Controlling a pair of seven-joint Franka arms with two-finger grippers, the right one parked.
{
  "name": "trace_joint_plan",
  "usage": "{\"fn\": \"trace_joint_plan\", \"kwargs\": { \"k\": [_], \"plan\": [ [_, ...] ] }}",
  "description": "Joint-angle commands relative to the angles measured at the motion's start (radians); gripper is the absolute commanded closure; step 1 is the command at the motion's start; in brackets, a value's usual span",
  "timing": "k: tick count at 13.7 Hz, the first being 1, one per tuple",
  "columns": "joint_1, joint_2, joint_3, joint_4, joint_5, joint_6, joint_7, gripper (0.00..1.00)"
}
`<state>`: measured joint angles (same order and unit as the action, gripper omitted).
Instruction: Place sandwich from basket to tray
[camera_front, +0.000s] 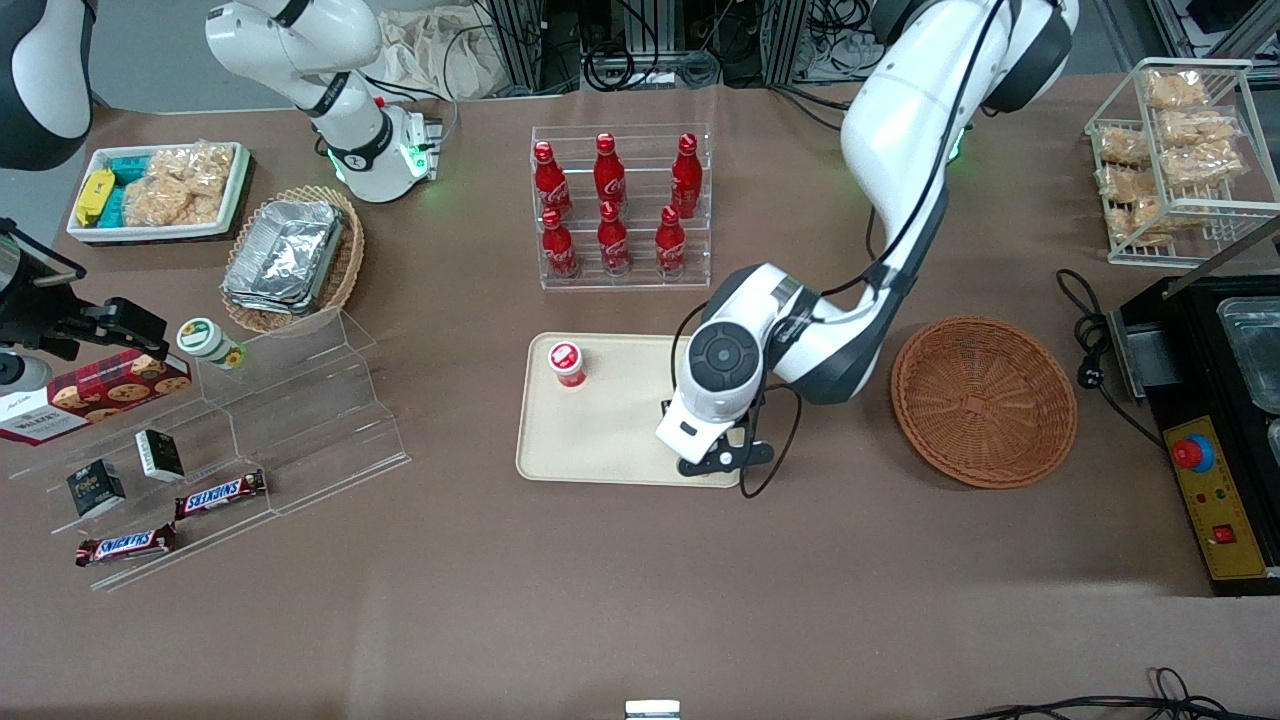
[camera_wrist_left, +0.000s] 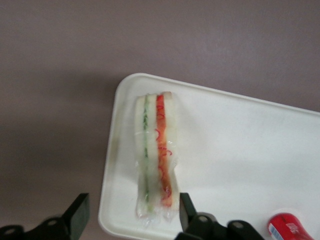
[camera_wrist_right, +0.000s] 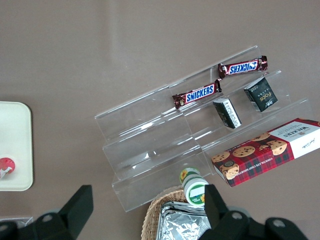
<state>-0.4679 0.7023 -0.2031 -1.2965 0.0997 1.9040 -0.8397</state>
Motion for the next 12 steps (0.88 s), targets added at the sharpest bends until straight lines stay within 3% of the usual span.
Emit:
{"fn": "trace_joint_plan", "kwargs": {
  "k": [1, 5, 7, 9, 12],
  "plan": [
    [0.057, -0.133, -0.001, -0.030, 0.005, -0.097, 0.004, 0.00],
    [0.173, -0.276, -0.002, -0.056, -0.003, -0.192, 0.101, 0.00],
    [0.253, -0.383, -0.004, -0.174, -0.008, -0.184, 0.193, 0.00],
    [0.335, -0.505, -0.002, -0.319, -0.070, -0.151, 0.316, 0.00],
    [0.449, -0.697, -0.001, -0.563, -0.107, -0.036, 0.502, 0.00]
  ]
}}
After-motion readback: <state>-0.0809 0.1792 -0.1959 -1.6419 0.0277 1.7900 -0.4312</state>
